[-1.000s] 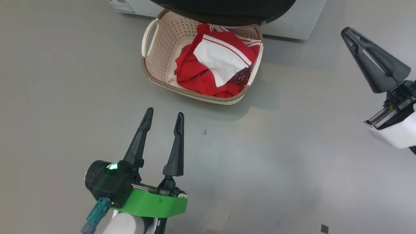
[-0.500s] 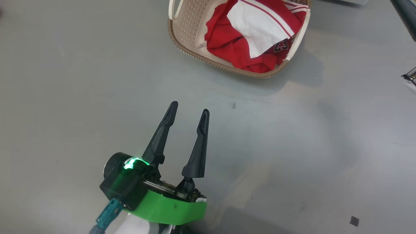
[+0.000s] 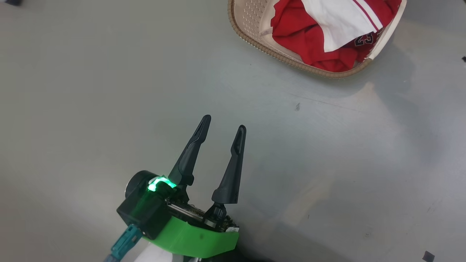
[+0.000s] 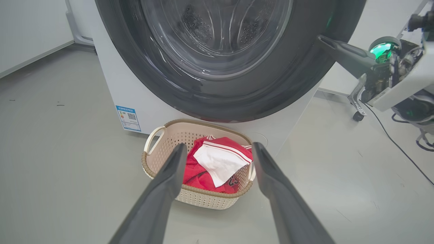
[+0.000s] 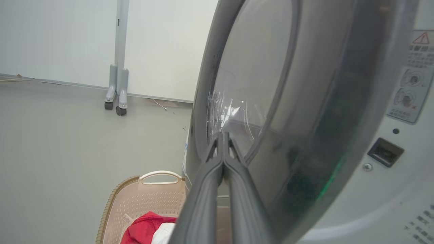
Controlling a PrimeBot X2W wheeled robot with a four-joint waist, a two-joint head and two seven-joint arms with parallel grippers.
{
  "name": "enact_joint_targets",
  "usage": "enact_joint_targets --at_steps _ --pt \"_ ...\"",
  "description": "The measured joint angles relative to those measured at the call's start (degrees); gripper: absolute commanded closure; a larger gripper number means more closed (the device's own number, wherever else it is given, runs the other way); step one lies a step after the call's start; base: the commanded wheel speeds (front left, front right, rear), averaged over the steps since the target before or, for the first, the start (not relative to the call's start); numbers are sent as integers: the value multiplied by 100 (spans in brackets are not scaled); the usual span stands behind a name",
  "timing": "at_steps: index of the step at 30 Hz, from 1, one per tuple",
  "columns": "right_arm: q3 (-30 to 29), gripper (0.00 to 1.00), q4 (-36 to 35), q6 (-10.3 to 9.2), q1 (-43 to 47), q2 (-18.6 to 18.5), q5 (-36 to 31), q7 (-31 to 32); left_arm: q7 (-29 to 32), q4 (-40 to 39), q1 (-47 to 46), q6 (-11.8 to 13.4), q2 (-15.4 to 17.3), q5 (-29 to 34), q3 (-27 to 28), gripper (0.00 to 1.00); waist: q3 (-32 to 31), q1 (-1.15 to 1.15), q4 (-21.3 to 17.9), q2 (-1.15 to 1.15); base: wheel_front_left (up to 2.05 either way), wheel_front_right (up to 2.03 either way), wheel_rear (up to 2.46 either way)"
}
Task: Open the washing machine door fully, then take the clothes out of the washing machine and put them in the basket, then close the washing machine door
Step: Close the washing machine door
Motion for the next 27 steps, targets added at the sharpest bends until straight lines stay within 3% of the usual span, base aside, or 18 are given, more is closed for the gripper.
enact_joint_targets --at_steps 18,27 --pt "-183 100 1073 33 -1185 52 122 337 0 -68 202 1 -21 -52 166 0 89 0 40 0 0 0 0" --pt "91 100 1379 33 -1758 105 -133 509 0 -86 207 1 -22 -55 130 0 185 0 33 0 0 0 0"
